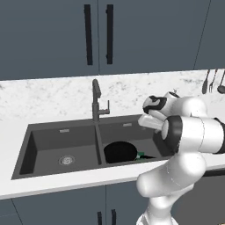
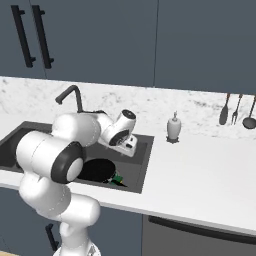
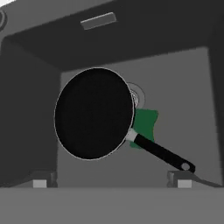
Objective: Pick the pan and sponge and place them into the sink. Then turn on the water.
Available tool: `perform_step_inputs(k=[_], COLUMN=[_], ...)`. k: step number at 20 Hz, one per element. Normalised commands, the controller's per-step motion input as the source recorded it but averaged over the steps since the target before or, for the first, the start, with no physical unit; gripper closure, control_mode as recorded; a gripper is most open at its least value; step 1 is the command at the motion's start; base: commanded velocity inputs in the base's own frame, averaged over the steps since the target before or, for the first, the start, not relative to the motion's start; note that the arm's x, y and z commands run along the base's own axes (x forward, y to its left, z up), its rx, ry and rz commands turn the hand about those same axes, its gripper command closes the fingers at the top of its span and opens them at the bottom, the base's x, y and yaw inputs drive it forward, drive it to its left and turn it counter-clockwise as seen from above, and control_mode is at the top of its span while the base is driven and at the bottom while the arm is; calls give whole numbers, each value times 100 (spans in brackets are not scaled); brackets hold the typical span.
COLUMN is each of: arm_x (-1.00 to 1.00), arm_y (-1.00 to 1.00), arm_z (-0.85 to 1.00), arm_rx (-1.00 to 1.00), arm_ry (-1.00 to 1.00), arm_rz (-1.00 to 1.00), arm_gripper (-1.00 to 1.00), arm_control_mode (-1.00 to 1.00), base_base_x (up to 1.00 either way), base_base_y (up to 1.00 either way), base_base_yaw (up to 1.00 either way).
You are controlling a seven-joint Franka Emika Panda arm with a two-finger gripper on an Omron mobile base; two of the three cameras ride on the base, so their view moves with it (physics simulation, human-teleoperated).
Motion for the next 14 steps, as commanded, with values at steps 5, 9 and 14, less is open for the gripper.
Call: perform_step_inputs(k=[5,9,14], arm_x=[2,0,5], arm_y=[8,13,30], arm_z=[0,-1,0], arm_rx=[0,0,10], arm_ry=[7,-5,-24], arm_rz=[-14,0,0], arm_gripper=[-100,-100,-100], arm_control_mode=[-100,-100,-100], base_base_x=[0,0,0], base_base_y=[0,0,0], base_base_yaw=[0,0,0])
